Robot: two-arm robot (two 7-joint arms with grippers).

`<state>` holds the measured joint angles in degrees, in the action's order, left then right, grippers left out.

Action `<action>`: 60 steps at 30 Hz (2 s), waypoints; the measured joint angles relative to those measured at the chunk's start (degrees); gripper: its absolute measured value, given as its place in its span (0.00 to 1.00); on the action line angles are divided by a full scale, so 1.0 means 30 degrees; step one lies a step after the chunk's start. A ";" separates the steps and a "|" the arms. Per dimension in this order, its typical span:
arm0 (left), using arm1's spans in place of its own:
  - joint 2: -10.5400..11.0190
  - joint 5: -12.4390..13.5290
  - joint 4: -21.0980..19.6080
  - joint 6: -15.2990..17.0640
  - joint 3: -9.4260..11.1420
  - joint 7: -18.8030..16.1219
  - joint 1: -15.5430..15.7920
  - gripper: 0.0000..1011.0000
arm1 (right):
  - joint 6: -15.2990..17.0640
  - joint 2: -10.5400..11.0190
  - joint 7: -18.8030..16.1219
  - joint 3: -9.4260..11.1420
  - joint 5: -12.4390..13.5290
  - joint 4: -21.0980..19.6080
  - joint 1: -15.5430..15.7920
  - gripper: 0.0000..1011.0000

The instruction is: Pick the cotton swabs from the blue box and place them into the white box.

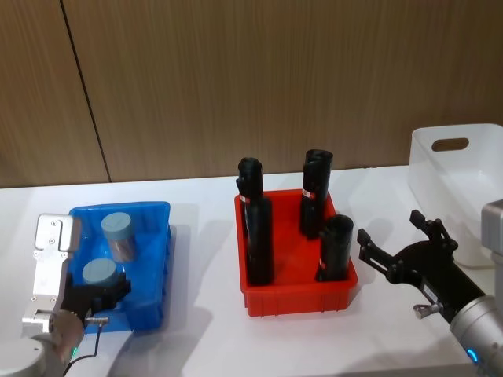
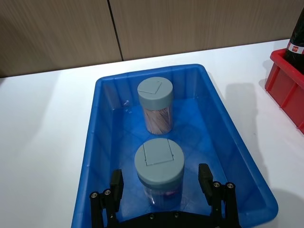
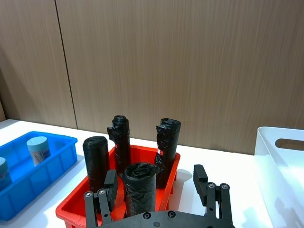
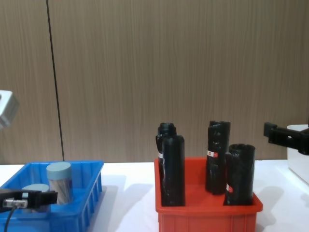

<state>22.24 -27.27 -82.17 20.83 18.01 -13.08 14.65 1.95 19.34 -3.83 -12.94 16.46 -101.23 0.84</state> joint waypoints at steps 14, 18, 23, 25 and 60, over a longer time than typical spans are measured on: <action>-0.0643 0.0592 0.2043 -0.0051 -0.0124 0.1150 0.1324 0.99 | 0.0000 -0.0001 0.0000 0.0000 0.0000 0.0000 0.0000 0.99; -0.0813 0.0687 0.2691 -0.0093 -0.0175 0.1487 0.1696 0.99 | 0.0000 0.0000 0.0000 0.0000 0.0000 0.0000 0.0000 0.99; -0.0952 0.0735 0.3230 -0.0136 -0.0221 0.1767 0.1982 0.93 | 0.0000 -0.0001 0.0000 -0.0001 0.0000 0.0000 -0.0001 0.99; -0.0991 0.0738 0.3377 -0.0166 -0.0232 0.1864 0.2056 0.89 | 0.0000 -0.0001 0.0000 0.0000 0.0000 -0.0001 0.0000 0.99; -0.0258 0.2245 0.0030 -0.1669 -0.0543 0.3974 0.1189 0.65 | 0.0000 0.0000 0.0000 0.0000 0.0001 0.0000 0.0000 0.99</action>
<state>21.46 -20.53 -82.08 15.83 16.38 -1.15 18.21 1.95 19.34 -3.83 -12.94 16.47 -101.23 0.84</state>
